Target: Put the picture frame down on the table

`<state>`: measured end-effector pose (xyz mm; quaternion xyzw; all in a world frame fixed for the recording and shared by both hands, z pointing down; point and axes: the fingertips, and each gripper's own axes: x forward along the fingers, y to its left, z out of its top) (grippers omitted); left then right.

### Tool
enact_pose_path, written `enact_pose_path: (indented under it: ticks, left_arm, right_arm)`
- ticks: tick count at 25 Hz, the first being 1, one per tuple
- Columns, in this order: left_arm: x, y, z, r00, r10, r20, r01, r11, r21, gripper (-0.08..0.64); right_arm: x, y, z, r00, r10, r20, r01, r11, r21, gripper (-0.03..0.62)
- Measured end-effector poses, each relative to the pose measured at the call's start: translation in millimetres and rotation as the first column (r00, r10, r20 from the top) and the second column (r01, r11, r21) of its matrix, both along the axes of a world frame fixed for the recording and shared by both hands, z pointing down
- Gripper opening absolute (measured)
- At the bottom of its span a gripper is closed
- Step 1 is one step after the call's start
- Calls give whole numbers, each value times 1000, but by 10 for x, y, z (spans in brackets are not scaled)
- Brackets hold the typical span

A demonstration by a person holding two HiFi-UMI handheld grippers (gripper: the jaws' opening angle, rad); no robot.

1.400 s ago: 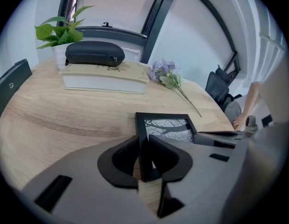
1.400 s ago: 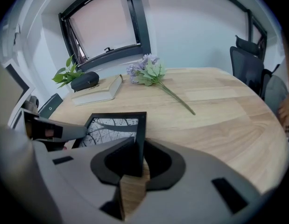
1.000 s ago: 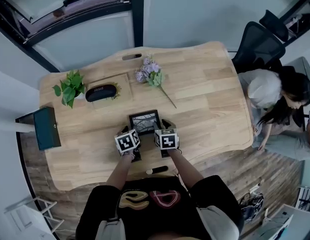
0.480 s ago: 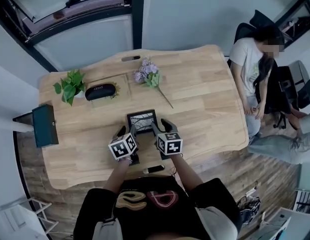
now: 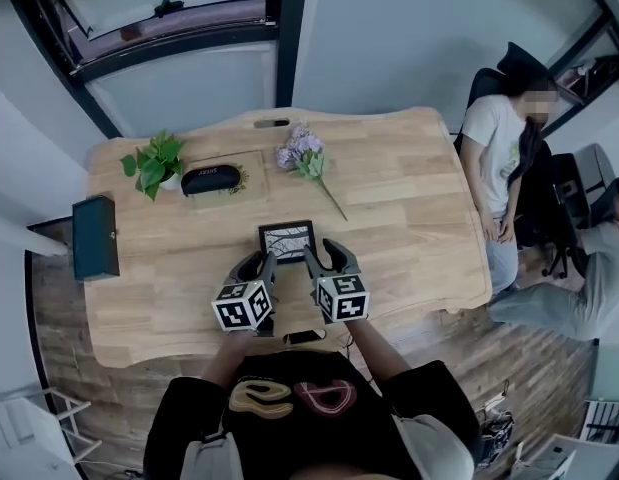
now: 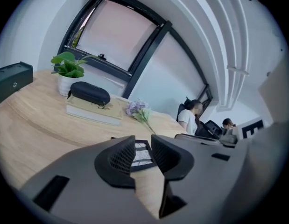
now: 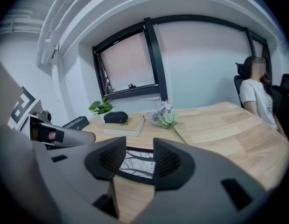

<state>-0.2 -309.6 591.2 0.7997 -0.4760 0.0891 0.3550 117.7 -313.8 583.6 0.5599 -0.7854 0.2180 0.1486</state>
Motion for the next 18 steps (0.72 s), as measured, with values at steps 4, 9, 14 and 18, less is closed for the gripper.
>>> enact_pose_path:
  ticks: [4,9,14,18]
  left_arm:
    - [114,172,-190,997,72,-13,-71,994,78,99]
    - [223,381,-439,985,153,-76,-138,976,166,49]
    - [177,528,-684,985,148,-91,-121,960,252,41]
    - [117,635,-803,990,129,-64,-105,949,296,38]
  right_arm:
    - [-52,158,-155,1000,-27,-9,27,999,29,186]
    - [-135,389,-288,997,-70,-33,72,995,68,184]
    - [-92,602,-461,1000,-26,7,26,995,100,183]
    - [-39,706,-632,1000,14,23,-18,989,149,161]
